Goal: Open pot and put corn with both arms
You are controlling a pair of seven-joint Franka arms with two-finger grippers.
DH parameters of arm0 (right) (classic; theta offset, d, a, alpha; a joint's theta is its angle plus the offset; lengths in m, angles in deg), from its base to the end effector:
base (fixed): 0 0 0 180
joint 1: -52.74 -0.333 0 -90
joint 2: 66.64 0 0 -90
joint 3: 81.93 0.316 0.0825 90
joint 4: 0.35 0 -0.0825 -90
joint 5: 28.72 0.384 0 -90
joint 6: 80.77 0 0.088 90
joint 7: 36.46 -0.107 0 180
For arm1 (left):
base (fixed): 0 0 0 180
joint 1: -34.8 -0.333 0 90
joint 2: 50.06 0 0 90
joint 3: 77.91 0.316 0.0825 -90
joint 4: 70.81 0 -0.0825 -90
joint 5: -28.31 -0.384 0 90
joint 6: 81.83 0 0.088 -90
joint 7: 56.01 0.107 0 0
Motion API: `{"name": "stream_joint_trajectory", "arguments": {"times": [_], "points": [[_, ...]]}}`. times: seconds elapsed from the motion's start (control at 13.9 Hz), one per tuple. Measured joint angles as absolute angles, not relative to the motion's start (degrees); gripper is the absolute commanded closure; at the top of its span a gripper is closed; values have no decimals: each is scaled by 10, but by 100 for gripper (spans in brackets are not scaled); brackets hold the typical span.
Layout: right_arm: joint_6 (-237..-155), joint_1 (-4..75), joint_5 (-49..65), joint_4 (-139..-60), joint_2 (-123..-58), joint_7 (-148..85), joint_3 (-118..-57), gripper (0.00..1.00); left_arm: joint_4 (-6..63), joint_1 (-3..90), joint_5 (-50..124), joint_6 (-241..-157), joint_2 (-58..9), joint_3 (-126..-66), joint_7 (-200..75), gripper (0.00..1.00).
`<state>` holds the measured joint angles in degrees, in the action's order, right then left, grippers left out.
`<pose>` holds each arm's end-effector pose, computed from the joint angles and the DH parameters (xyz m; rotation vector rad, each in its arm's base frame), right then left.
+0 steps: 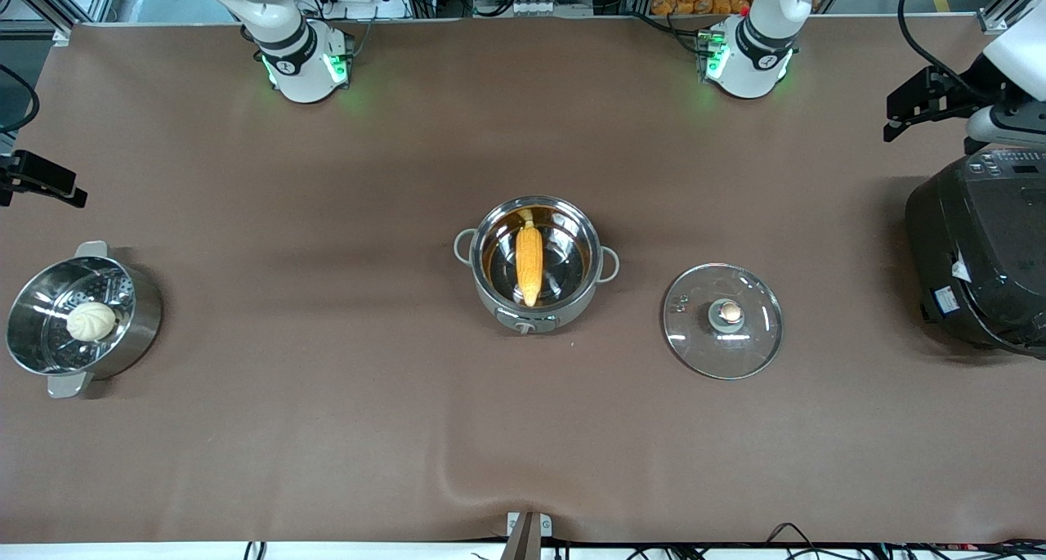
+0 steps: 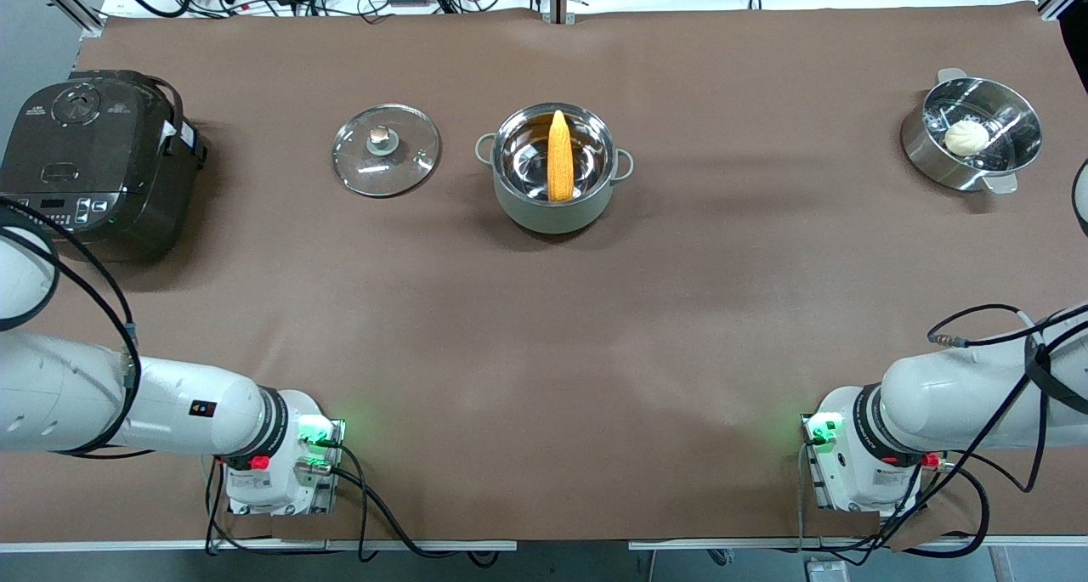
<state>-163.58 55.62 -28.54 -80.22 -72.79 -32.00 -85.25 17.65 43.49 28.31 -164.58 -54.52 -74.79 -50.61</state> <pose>0.5719 -0.0597 0.6356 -3.1379 0.0469 0.0877 0.5143 -0.0488 0.6677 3.1228 -0.3002 -0.0344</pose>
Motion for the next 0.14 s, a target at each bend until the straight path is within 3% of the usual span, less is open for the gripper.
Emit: {"name": "stream_joint_trajectory", "arguments": {"times": [0.14], "points": [[-1636,556,-285,-802,-728,-320,-850,0,176,435,283,-1646,-545,-747,-506,0]]}}
